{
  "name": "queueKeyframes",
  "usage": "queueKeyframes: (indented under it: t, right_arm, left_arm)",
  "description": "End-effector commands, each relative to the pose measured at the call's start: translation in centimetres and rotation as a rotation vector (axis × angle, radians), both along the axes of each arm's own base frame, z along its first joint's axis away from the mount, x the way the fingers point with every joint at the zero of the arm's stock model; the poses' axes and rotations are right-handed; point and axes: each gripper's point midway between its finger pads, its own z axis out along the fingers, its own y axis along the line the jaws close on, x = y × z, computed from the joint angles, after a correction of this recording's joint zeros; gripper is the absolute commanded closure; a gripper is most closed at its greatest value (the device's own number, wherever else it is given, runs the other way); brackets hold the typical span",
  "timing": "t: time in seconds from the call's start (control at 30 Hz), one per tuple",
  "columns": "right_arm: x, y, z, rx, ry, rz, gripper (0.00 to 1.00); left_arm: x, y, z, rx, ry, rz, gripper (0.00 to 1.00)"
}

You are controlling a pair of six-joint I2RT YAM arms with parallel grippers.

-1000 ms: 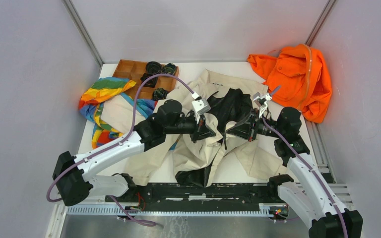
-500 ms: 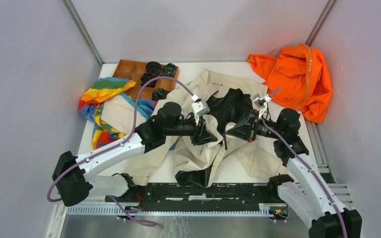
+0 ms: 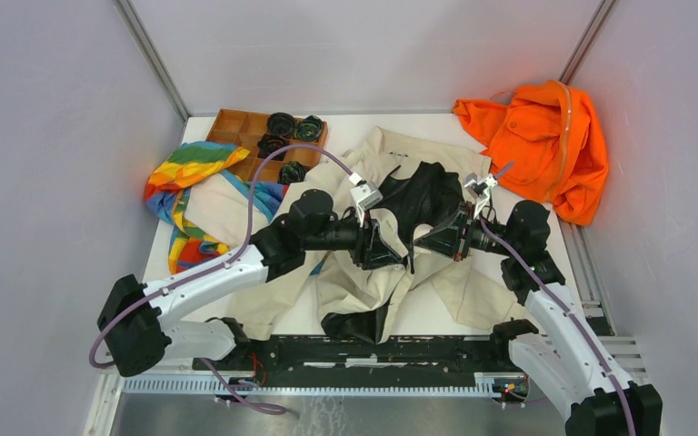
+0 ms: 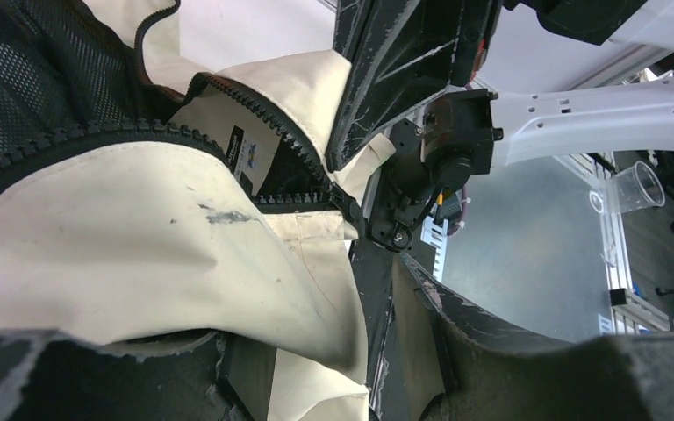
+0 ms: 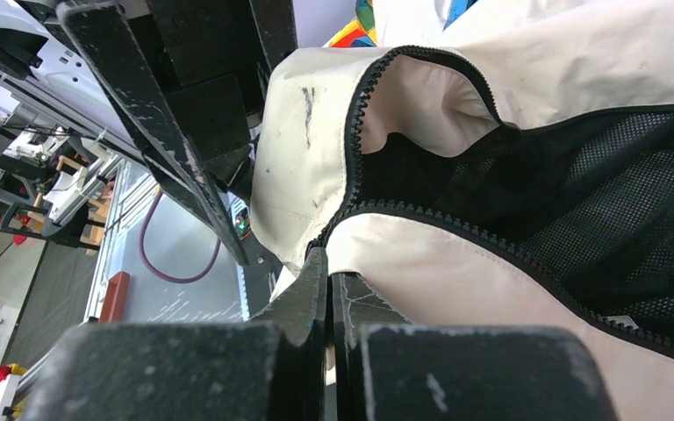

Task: Zip up the jacket
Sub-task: Insert the zipper into the jacket.

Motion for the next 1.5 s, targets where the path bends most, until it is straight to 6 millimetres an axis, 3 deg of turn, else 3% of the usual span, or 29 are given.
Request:
queueKeyframes:
  t: [0.0,0.2,0.27,0.33,0.37,0.5,0.6,0.7,0.97,1.07,1.33,1.47]
  right_arm:
    - [0.2,-0.1,1.0,0.018,-0.052,-0.017,1.00]
    - [0.2,-0.1,1.0,0.023,-0.052,-0.017,1.00]
    - [0.2,-0.1,0.9,0.024,-0.048,-0.016,1.00]
    - [0.2,-0.1,0.9,0.025,-0.052,-0.016,1.00]
    - [0.2,-0.1,0.9,0.026,-0.052,-0.016,1.00]
    - [0.1,0.1,1.4,0.052,-0.050,-0.003,1.00]
    - [-0.5,0.3,3.1,0.132,-0.057,0.027,1.00]
    - [-0.2,0.4,3.1,0.146,-0.039,0.016,1.00]
    - [3.9,-2.2,-3.0,0.034,0.182,-0.226,1.00]
    - [4.0,-2.5,-3.7,-0.007,0.176,-0.241,1.00]
    - [1.8,-0.8,-0.2,0.063,0.045,-0.092,1.00]
    - [2.2,-0.9,-0.6,0.048,0.052,-0.113,1.00]
  left_arm:
    - [0.7,-0.8,0.3,-0.023,0.063,0.043,0.47]
    - [0.9,-1.4,-0.2,-0.013,0.101,0.041,0.60]
    - [0.8,-1.6,-0.3,-0.017,0.110,0.032,0.73]
    - [0.6,-1.7,-0.2,-0.024,0.112,0.021,0.95]
    - [0.6,-1.7,-0.2,-0.023,0.112,0.020,0.98]
    - [0.5,-1.4,-0.5,0.008,0.105,0.013,0.98]
    - [0.5,-0.9,-1.8,0.108,0.133,0.019,0.98]
    - [0.4,-0.8,-2.3,0.152,0.152,0.006,0.98]
    - [-0.2,-1.0,-2.5,0.180,0.200,-0.029,0.98]
    - [-0.5,-0.8,-2.1,0.163,0.190,-0.039,0.98]
    - [-0.3,-1.7,-4.1,0.208,0.238,-0.063,0.98]
    - [-0.2,-2.2,-4.3,0.215,0.255,-0.075,0.98]
